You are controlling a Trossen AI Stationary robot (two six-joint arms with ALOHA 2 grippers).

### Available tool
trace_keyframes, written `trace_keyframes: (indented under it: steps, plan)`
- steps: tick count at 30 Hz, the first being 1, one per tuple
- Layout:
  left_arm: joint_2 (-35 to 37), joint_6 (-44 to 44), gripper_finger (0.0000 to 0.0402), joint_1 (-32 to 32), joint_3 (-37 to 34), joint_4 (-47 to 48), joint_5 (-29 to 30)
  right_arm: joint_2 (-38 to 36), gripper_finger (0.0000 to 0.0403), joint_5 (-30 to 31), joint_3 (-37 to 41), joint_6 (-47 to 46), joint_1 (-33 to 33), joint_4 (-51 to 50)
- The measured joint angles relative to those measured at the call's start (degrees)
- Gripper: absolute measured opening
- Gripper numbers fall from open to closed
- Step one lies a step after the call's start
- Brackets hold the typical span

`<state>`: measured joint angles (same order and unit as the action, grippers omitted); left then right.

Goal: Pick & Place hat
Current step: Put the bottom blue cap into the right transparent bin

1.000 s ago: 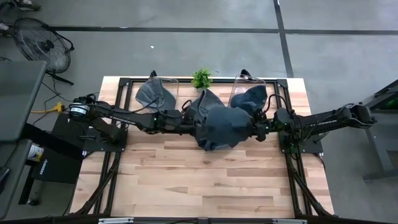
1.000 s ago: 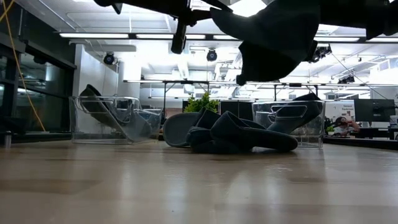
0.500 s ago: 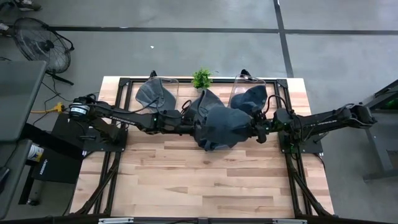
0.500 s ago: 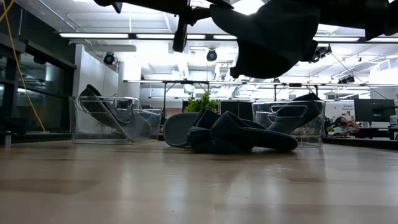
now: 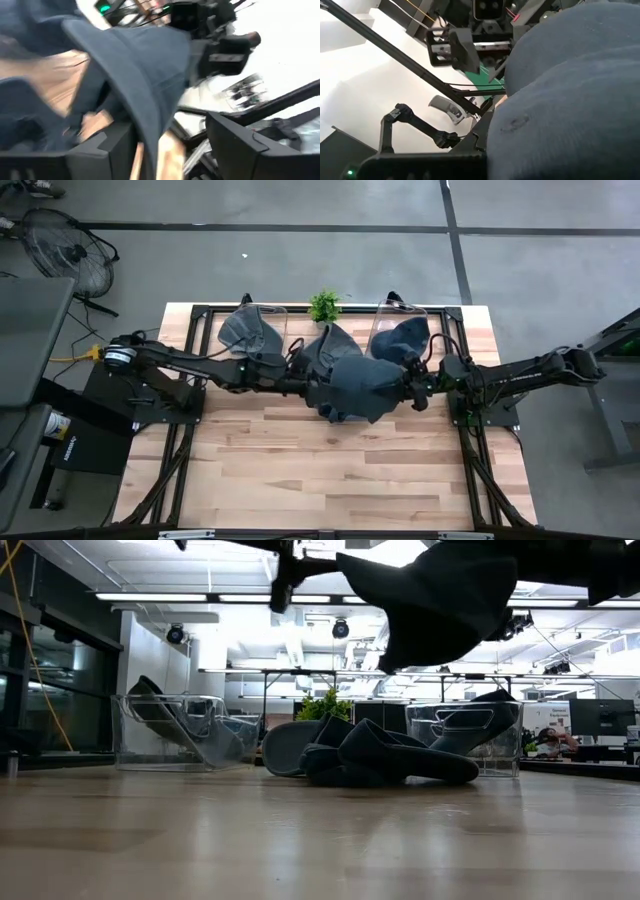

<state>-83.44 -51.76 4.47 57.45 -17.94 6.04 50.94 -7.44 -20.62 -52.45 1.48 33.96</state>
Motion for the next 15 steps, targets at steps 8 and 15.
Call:
trace_keyframes:
  steps: [8, 15]
  plan:
    - [10.4, 1.0, 0.0239, 0.0, -0.1, 17.7, 11.0, 0.0, 0.0015, 0.5, 0.0, -1.1, 0.0, -0.8]
    - [17.5, 4.4, 0.0239, 0.0, -0.1, 27.2, 20.4, 0.0, 0.0015, 0.6, -8.2, 2.4, -0.8, -18.4]
